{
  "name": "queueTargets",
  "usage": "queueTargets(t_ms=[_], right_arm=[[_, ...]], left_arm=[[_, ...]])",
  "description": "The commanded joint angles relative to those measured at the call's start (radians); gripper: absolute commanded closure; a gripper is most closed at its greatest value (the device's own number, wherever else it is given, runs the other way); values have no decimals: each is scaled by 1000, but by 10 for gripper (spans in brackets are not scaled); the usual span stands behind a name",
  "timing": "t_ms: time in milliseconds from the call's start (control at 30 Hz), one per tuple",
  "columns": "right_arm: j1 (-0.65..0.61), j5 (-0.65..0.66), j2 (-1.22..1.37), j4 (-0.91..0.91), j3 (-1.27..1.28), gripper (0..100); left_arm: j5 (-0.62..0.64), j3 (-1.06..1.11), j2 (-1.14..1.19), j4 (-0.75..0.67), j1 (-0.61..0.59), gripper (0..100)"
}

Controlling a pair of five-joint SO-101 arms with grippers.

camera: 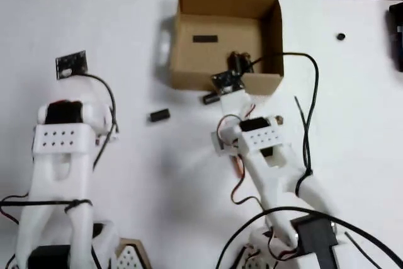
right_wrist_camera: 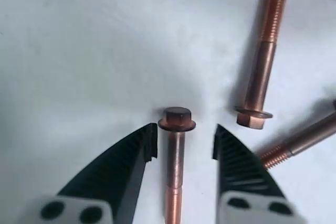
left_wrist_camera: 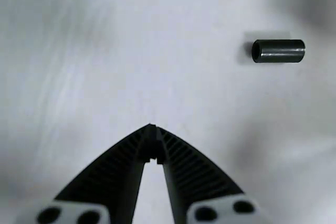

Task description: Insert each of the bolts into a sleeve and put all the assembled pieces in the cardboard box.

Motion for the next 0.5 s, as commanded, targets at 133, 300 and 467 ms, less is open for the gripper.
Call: queueTargets(t_ms=[133, 300, 467], right_arm=[[7, -37, -163, 64, -66, 729], [131, -121, -409, 371, -233, 729], [348, 20, -598, 631, -371, 730]], left_arm=[[-6, -4, -25, -6, -3, 978], [-6, -4, -25, -6, -2, 978], [-6, -4, -23, -6, 61, 978]])
